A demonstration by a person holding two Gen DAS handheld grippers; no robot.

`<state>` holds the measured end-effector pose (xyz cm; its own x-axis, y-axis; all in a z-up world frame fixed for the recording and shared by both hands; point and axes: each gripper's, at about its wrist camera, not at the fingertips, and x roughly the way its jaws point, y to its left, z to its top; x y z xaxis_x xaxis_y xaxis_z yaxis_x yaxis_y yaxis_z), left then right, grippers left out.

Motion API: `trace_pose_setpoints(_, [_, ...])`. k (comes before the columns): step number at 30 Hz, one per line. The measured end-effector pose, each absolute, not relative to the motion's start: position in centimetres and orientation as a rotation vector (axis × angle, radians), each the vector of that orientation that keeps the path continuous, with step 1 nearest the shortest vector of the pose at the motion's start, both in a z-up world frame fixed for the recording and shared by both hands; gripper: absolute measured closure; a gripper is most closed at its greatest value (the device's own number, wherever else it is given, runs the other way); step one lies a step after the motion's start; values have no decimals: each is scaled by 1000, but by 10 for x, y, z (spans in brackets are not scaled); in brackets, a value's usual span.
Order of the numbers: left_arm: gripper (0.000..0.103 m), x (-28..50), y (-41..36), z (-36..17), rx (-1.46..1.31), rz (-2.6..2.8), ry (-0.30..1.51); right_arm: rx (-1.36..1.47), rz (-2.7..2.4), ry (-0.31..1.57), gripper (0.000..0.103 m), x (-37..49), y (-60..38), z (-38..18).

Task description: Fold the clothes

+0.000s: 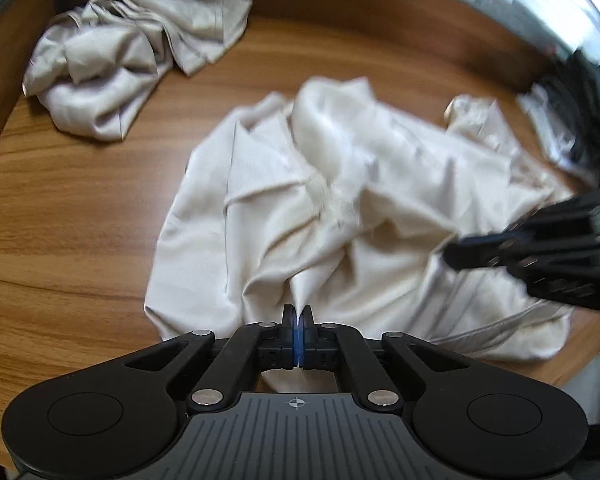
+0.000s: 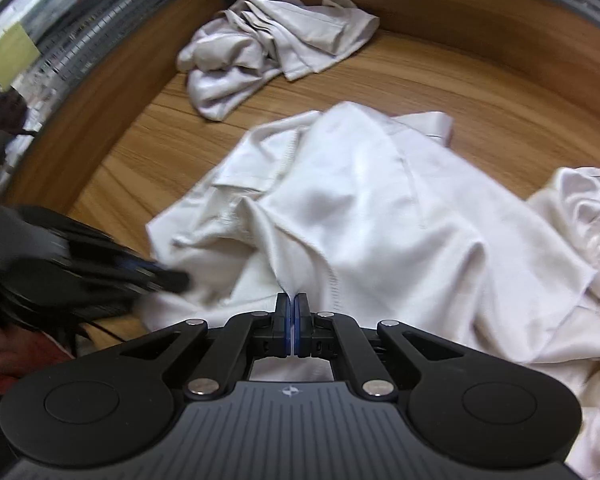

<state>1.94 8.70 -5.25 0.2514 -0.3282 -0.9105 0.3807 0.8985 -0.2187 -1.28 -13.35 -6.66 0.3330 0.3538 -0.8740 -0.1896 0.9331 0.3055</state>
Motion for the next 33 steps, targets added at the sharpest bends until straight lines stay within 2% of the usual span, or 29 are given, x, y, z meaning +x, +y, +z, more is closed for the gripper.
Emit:
trace_pose_setpoints(4, [100, 15, 86, -36, 27, -498, 1192, 136, 368, 1176, 96, -15, -135, -60])
trace_pose_setpoints(11, [100, 11, 85, -26, -10, -492, 1160, 66, 527, 1079, 96, -16, -105, -23])
trace_pose_setpoints(17, [100, 8, 100, -21, -32, -445, 1144, -6, 612, 1130, 95, 7, -57, -54])
trace_pose_setpoints(18, [100, 8, 104, -22, -39, -433, 1146, -20, 615, 1129, 89, 10, -52, -60])
trace_pose_setpoints(25, [100, 4, 124, -24, -97, -357, 1156, -122, 582, 1097, 65, 32, -30, -87])
trace_pose_setpoints(30, [100, 7, 125, -34, -117, -332, 1176, -224, 567, 1073, 30, 37, -23, -91])
trace_pose_setpoints(33, [100, 14, 122, -44, -104, -315, 1191, -284, 570, 1085, 26, 39, -16, -100])
